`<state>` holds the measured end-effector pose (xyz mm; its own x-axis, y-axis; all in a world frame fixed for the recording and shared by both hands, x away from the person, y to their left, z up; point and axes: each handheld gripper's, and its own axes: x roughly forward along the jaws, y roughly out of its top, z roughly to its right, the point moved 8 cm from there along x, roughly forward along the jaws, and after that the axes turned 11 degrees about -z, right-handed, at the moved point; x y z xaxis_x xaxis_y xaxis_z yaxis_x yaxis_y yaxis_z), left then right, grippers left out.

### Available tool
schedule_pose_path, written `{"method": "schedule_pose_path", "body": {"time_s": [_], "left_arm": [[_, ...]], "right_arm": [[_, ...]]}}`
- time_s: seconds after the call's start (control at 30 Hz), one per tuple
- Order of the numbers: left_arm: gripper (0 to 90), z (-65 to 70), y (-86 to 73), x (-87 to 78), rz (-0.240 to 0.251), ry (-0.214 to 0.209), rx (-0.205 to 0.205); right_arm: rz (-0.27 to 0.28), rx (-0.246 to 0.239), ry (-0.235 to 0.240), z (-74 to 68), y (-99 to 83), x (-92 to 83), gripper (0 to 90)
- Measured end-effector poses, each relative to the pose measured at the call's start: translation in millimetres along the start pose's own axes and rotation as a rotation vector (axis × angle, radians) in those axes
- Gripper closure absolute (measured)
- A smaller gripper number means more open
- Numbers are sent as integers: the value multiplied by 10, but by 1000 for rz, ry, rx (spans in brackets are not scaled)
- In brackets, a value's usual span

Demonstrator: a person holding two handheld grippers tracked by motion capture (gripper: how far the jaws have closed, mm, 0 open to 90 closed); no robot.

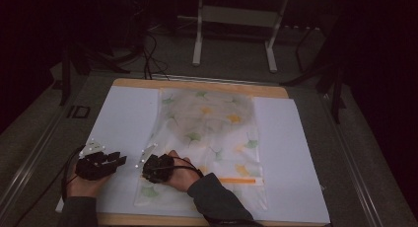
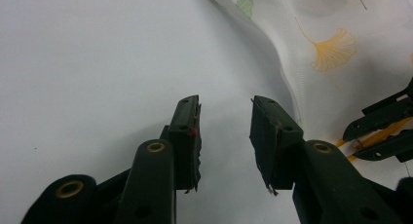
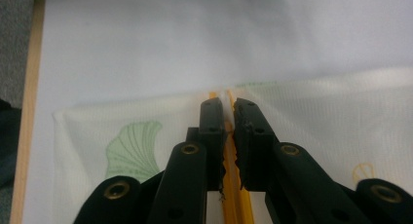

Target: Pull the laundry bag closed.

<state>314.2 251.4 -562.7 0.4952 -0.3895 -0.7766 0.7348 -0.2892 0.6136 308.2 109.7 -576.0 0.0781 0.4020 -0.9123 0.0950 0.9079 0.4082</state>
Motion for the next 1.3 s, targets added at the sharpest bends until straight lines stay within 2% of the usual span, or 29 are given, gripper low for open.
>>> {"method": "schedule_pose_path", "body": {"time_s": [0.2, 0.47, 0.53, 0.67, 0.7, 0.9, 1.0, 1.1, 1.3], "left_arm": [[639, 2, -1, 2, -3, -2, 1], [639, 17, 2, 18, -10, -3, 11], [639, 25, 6, 19, -7, -6, 10], [640, 38, 9, 26, -12, -13, 12], [640, 46, 9, 30, -14, -16, 16], [645, 108, 21, 57, -27, -37, 26], [651, 134, 23, 70, -37, -50, 32], [652, 152, 28, 83, -42, -65, 34], [649, 182, 35, 96, -50, -91, 21]], "right_arm": [[-53, -33, -12, 24, -64, 10, 755], [-93, -68, -4, 16, -33, 46, 706], [-103, -53, 23, 17, -8, 66, 728], [-113, -43, 35, 6, 5, 72, 785], [-113, -35, 51, 1, 4, 76, 794], [-117, -13, 80, 11, 2, 78, 833], [-133, -31, 59, -4, 9, 74, 839], [-126, -54, 24, -19, 10, 69, 842], [-101, -58, 5, -26, -18, 32, 844]]}}
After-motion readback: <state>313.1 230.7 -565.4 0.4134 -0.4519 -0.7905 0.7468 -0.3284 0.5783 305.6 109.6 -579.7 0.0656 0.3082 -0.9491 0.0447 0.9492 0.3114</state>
